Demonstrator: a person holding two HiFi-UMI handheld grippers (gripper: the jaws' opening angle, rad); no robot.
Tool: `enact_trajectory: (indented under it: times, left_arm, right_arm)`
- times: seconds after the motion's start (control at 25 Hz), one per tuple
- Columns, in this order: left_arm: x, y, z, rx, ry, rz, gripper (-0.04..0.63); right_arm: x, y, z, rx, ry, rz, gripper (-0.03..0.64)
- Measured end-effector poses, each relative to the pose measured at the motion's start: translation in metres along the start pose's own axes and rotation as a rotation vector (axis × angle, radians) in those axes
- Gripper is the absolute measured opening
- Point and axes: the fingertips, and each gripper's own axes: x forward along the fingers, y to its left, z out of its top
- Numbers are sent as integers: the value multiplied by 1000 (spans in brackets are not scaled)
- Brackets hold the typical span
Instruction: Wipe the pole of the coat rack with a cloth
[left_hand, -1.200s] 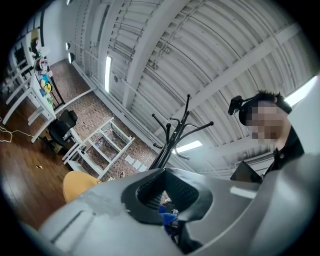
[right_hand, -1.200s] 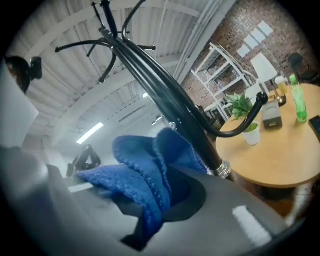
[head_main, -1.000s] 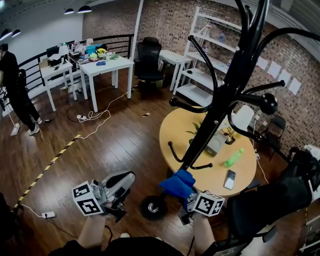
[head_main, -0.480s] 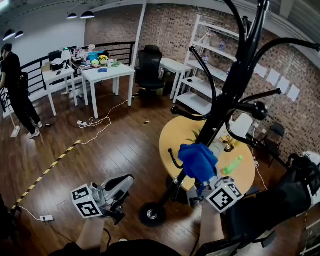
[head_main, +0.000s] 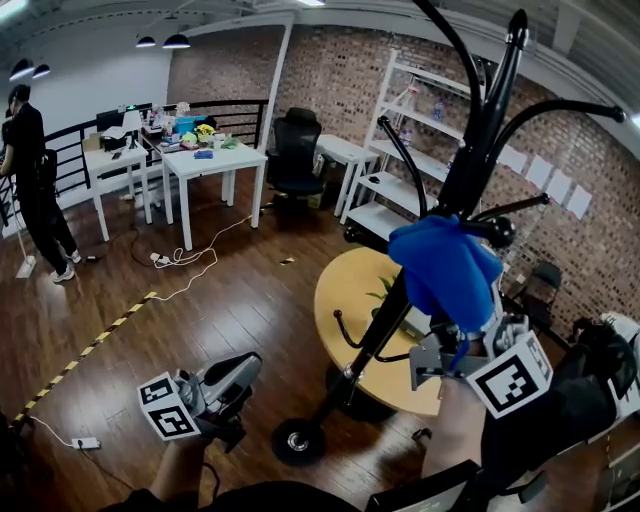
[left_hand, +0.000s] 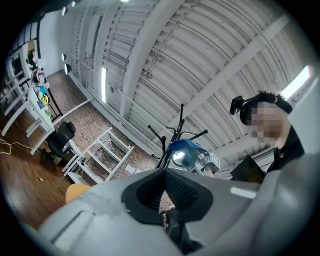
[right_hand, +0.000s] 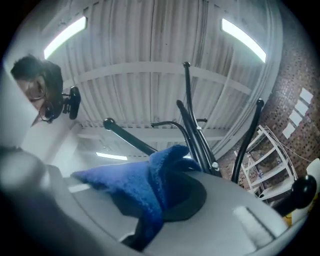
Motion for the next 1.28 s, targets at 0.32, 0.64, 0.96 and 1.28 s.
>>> enact_trajectory:
  times: [0.32, 0.64, 0.96, 1.28]
  left_arm:
    - [-3, -2, -1, 0, -5, 10, 3]
    - [-4, 3, -7, -20, 5, 20, 2]
    - [0, 5, -16, -40, 28, 17, 2]
    - [11, 7, -35, -78, 81, 10, 2]
  right_arm:
    - [-23, 86, 56, -86, -131, 217, 23]
    - [-33, -19, 19, -30, -115, -29, 23]
    - [-28, -63, -59, -154, 84, -231, 23]
    - [-104, -107, -169, 140, 196, -373, 23]
